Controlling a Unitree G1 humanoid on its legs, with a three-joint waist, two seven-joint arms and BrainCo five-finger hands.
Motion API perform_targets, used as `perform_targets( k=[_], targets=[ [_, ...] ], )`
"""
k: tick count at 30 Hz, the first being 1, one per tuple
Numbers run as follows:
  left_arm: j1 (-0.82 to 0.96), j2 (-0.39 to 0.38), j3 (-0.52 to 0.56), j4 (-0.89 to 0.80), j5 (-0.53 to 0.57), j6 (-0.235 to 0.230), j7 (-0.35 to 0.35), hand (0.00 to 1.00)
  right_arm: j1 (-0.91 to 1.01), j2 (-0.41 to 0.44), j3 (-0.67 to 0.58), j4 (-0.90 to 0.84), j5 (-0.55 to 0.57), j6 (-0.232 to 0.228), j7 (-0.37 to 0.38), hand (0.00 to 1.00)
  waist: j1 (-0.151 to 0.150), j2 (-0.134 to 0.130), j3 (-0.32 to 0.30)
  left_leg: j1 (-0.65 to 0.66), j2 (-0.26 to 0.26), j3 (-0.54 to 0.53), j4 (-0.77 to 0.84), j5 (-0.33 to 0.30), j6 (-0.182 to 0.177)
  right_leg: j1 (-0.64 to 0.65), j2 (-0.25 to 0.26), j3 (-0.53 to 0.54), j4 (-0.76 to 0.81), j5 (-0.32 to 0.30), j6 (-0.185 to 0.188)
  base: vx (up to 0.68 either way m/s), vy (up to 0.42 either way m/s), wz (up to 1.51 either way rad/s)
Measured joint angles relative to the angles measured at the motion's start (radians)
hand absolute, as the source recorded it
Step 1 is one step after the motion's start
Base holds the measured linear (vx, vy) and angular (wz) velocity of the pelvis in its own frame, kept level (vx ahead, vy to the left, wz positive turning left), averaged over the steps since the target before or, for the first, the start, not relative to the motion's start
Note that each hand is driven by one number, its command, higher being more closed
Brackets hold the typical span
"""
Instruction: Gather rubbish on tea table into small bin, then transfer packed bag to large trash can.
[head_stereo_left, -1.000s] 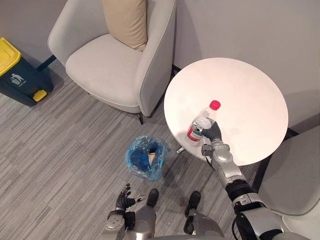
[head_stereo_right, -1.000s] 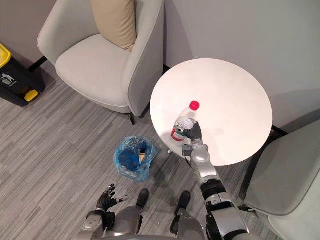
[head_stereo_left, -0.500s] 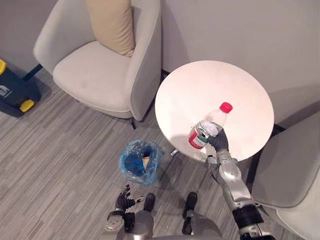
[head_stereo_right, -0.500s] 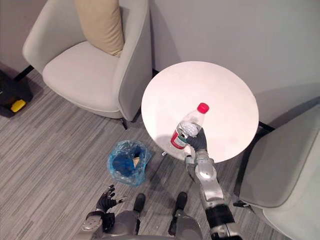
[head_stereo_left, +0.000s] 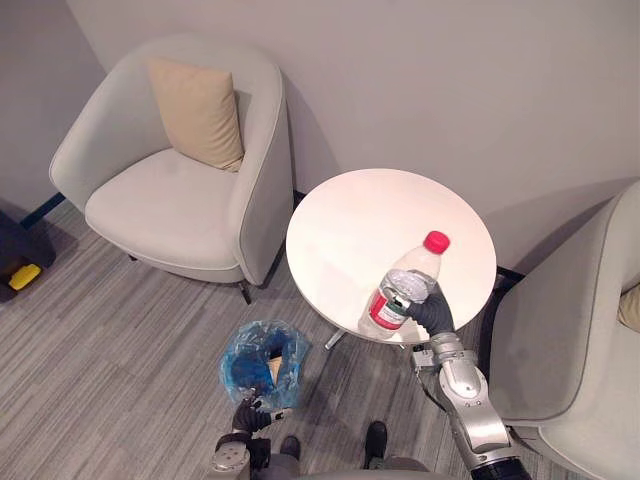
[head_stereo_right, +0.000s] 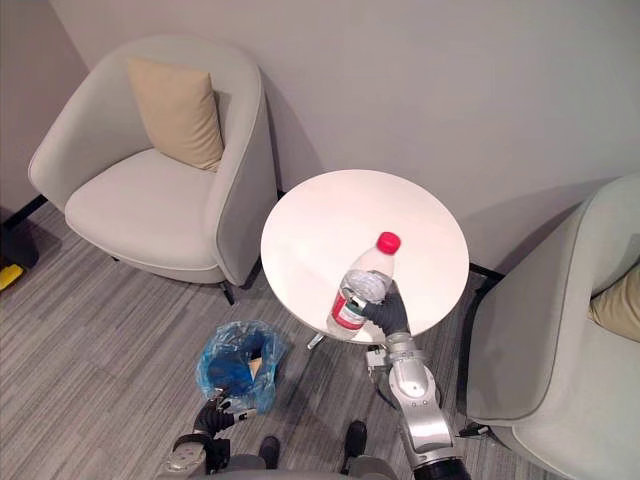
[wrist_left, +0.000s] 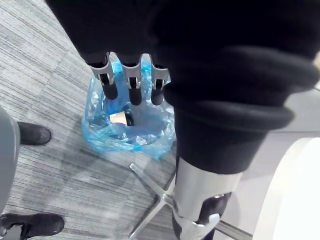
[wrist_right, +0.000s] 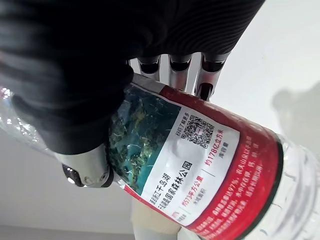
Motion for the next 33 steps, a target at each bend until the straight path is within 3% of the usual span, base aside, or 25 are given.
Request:
perform_targets(
  k=[4, 11, 15, 16, 17, 18, 20, 22, 23, 24, 26, 29, 30, 32, 33],
  targets=[
    [0.001, -0.001, -0.011, 0.021, 0.0, -0.001, 0.001, 0.0, 0.032, 0.001, 0.024, -0.017, -0.001, 0.0, 0.013, 1.0, -0.02, 0.01, -0.01, -0.002, -0.001, -0.009, 0.006, 0.0, 0.0, 0.002, -0.001, -0.006, 0.008, -0.007, 0.008, -0.03, -0.006, 0.06],
    [0.0, -0.005, -0.011, 0.025, 0.0, -0.002, 0.001, 0.0, 0.051, 0.0, 0.017, -0.034, 0.001, -0.006, 0.013, 1.0, -0.017, 0.032, -0.022, -0.04, -0.004, -0.086, 0.011, 0.006, -0.006, 0.004, 0.001, -0.052, 0.009, -0.029, 0.006, -0.02, -0.027, 0.3],
    [0.011, -0.022, -0.01, 0.038, 0.0, -0.004, 0.0, 0.0, 0.058, -0.001, 0.009, -0.033, 0.002, -0.019, 0.009, 1.0, -0.014, 0.066, -0.026, -0.093, -0.01, -0.16, 0.014, 0.049, -0.027, 0.011, -0.003, -0.143, 0.021, -0.065, 0.0, 0.02, -0.055, 0.84],
    [0.011, -0.024, -0.01, 0.037, 0.001, -0.004, 0.0, 0.0, 0.058, -0.001, 0.007, -0.033, 0.002, -0.02, 0.007, 1.0, -0.016, 0.068, -0.026, -0.103, -0.012, -0.132, 0.014, 0.062, -0.025, 0.012, -0.011, -0.164, 0.027, -0.072, 0.001, 0.0, 0.006, 1.19],
    [0.011, -0.028, -0.012, 0.037, 0.002, -0.005, 0.0, 0.0, 0.061, -0.003, 0.001, -0.033, 0.002, -0.02, 0.004, 1.0, -0.018, 0.079, -0.027, -0.122, -0.008, -0.017, 0.014, 0.079, 0.006, 0.016, -0.028, -0.212, 0.056, -0.097, 0.0, -0.03, 0.041, 1.14],
    [0.015, -0.032, -0.011, 0.036, 0.01, -0.01, 0.0, 0.0, 0.062, -0.008, -0.002, -0.03, 0.002, -0.02, -0.004, 1.0, -0.01, 0.084, -0.028, -0.123, 0.009, 0.086, 0.018, 0.054, 0.058, 0.022, -0.034, -0.249, 0.093, -0.129, 0.005, -0.02, 0.043, 1.07],
    [0.032, -0.028, -0.011, 0.037, 0.021, -0.012, 0.002, 0.0, 0.059, -0.019, 0.0, -0.032, 0.001, -0.029, -0.012, 1.0, -0.018, 0.085, -0.04, -0.123, 0.043, 0.222, 0.019, 0.042, 0.083, 0.034, -0.046, -0.288, 0.119, -0.161, 0.022, 0.08, 0.003, 0.89],
    [0.025, -0.03, -0.01, 0.037, 0.025, -0.012, 0.003, 0.0, 0.055, -0.022, -0.01, -0.033, 0.0, -0.035, -0.022, 1.0, -0.018, 0.088, -0.04, -0.125, 0.063, 0.316, 0.027, 0.052, 0.071, 0.035, -0.064, -0.32, 0.149, -0.17, 0.019, 0.16, 0.019, 0.74],
    [0.032, -0.03, -0.01, 0.036, 0.03, -0.013, 0.003, 0.0, 0.055, -0.022, -0.014, -0.031, 0.0, -0.034, -0.034, 1.0, -0.018, 0.091, -0.039, -0.124, 0.062, 0.328, 0.036, 0.077, 0.035, 0.035, -0.076, -0.331, 0.191, -0.189, 0.021, 0.11, 0.032, 0.52],
    [0.032, -0.029, -0.011, 0.036, 0.03, -0.014, 0.003, 0.0, 0.055, -0.023, -0.018, -0.031, 0.0, -0.034, -0.035, 1.0, -0.019, 0.089, -0.039, -0.124, 0.057, 0.323, 0.035, 0.078, 0.035, 0.037, -0.079, -0.322, 0.196, -0.191, 0.02, 0.16, 0.084, 0.72],
    [0.023, -0.012, -0.016, 0.037, 0.037, -0.017, 0.002, 0.0, 0.045, -0.013, -0.031, -0.031, -0.001, -0.034, -0.035, 1.0, -0.018, 0.061, -0.03, -0.122, 0.031, 0.297, 0.045, 0.065, 0.041, 0.038, -0.11, -0.288, 0.227, -0.229, 0.045, 0.15, 0.092, 0.49],
    [0.014, 0.007, -0.03, 0.036, 0.038, -0.017, 0.002, 0.0, 0.03, -0.008, -0.026, -0.03, -0.001, -0.034, -0.032, 1.0, -0.017, 0.037, -0.013, -0.125, 0.006, 0.299, 0.112, -0.004, 0.052, 0.014, -0.186, -0.277, 0.385, -0.3, 0.067, 0.07, 0.074, 0.1],
    [0.014, 0.008, -0.032, 0.038, 0.045, -0.016, 0.002, 0.0, 0.023, -0.009, -0.012, -0.03, 0.0, -0.034, -0.031, 1.0, -0.023, 0.028, -0.007, -0.121, -0.002, 0.299, 0.154, -0.044, 0.06, -0.021, -0.223, -0.236, 0.499, -0.312, 0.065, 0.05, 0.092, 0.03],
    [0.015, 0.017, -0.033, 0.036, 0.048, -0.017, 0.002, 0.0, 0.022, -0.009, 0.0, -0.029, -0.001, -0.034, -0.031, 1.0, -0.027, 0.028, -0.008, -0.12, -0.014, 0.293, 0.194, -0.068, 0.066, -0.071, -0.25, -0.158, 0.628, -0.305, 0.054, 0.12, 0.108, 0.13],
    [0.015, 0.026, -0.033, 0.034, 0.048, -0.016, 0.002, 0.0, 0.022, -0.009, 0.005, -0.028, -0.001, -0.033, -0.029, 1.0, -0.042, 0.01, -0.004, -0.104, -0.024, 0.263, 0.202, -0.079, 0.073, -0.104, -0.251, -0.079, 0.71, -0.284, 0.021, 0.17, 0.08, 0.32]
  ],
)
